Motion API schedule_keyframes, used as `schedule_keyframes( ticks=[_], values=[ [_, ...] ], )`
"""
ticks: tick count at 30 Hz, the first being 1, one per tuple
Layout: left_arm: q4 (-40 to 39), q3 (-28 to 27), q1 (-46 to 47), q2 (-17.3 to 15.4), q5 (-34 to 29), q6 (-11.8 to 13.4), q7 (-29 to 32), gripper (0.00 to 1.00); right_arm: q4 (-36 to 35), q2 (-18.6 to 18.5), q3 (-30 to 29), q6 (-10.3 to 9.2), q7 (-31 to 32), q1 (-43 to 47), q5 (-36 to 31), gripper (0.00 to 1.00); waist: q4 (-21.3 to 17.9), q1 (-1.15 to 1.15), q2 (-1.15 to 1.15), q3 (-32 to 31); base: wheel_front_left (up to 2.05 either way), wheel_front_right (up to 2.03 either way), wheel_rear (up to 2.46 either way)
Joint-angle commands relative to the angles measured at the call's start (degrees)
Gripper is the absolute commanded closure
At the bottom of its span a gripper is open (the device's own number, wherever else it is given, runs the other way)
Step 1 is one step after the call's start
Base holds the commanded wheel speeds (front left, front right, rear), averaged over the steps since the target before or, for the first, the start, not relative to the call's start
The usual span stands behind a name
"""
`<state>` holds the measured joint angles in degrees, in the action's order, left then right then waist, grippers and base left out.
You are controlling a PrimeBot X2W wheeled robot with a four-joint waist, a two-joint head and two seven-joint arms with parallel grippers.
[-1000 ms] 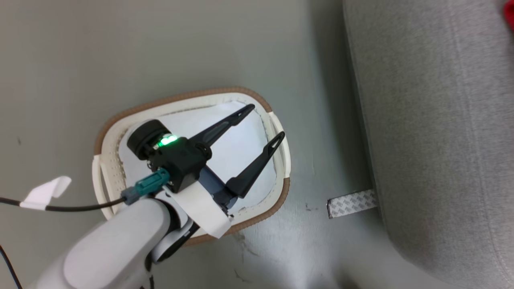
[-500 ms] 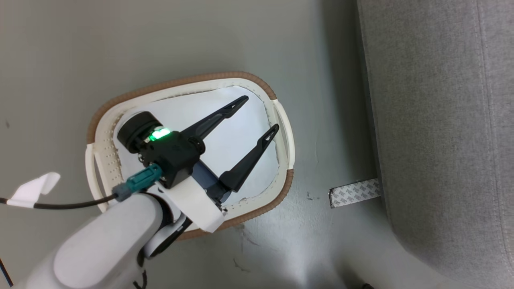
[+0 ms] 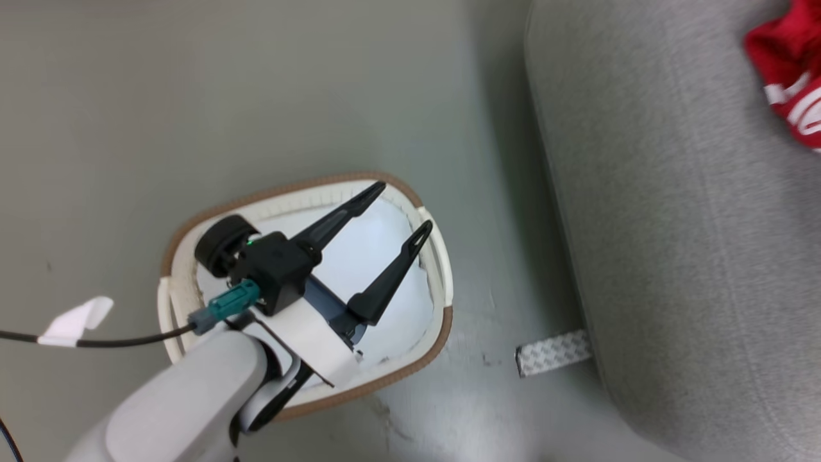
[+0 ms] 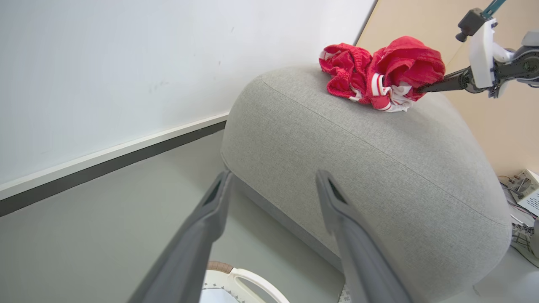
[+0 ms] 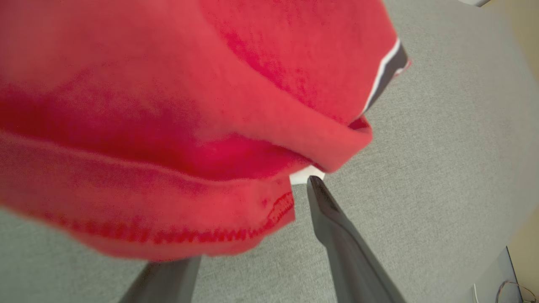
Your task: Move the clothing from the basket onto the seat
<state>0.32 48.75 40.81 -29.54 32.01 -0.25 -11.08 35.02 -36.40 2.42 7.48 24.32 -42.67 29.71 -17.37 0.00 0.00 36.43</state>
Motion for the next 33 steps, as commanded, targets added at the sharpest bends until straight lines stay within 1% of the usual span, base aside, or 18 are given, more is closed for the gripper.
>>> schedule_keyframes(
  ticks=[1,6,7,11,15,20,22,26,29,33],
  values=[
    [0.93,0.01,-1.52,0.36,0.59,0.22,-0.65,0.00,-0.94,-1.72,1.76,0.01,0.95,2.32,2.34,0.00,-0.64,0.00,0.00,-4.68,0.00,0.00,0.00],
    [3.49,-0.28,-4.35,1.69,2.06,1.17,-2.24,0.00,-3.68,-6.48,6.56,0.00,2.51,7.32,8.06,0.00,-0.79,0.00,0.00,-11.50,0.00,0.00,0.00],
    [3.49,-0.28,-4.35,1.69,2.06,1.17,-2.24,0.00,-3.68,-6.48,6.56,0.00,2.51,7.32,8.06,0.00,-0.79,0.00,0.00,-11.50,0.00,0.00,0.00],
    [5.01,-1.07,-6.60,2.88,3.34,1.91,-3.12,0.00,-6.85,-10.75,8.20,0.00,-0.07,10.76,11.24,0.00,-0.44,0.00,0.00,-16.52,0.00,0.00,0.00],
    [6.18,-2.80,-8.65,3.77,4.02,2.75,-3.70,0.00,-10.62,-13.89,8.75,0.00,-3.45,12.80,13.22,0.00,0.41,0.00,0.00,-21.44,0.00,0.00,0.00],
    [6.93,-5.84,-11.03,4.62,4.93,4.02,-4.08,0.00,-15.89,-14.90,8.50,0.00,-6.79,13.12,14.36,0.00,1.89,0.00,0.00,-26.87,0.00,0.00,0.00],
    [7.04,-7.16,-11.86,4.90,5.27,4.37,-4.03,0.00,-17.60,-14.15,8.27,0.00,-7.78,12.69,13.99,0.00,2.58,0.00,0.00,-28.64,0.00,0.00,0.00],
    [6.81,-10.26,-13.60,5.48,5.09,5.24,-4.07,0.00,-20.42,-10.93,7.53,0.00,-10.17,11.53,12.78,0.00,3.66,0.00,0.00,-31.18,0.00,0.00,0.00],
    [6.91,-12.77,-15.23,5.72,4.91,5.80,-4.05,0.00,-21.75,-7.09,7.11,0.00,-11.58,11.40,10.99,0.00,4.04,0.00,0.00,-32.55,0.00,0.00,0.00],
    [7.33,-16.03,-17.64,5.94,4.64,6.51,-4.06,0.00,-23.47,0.06,5.98,0.00,-13.92,13.01,8.48,0.00,4.96,0.00,0.00,-33.93,0.00,0.00,0.00]
  ],
)
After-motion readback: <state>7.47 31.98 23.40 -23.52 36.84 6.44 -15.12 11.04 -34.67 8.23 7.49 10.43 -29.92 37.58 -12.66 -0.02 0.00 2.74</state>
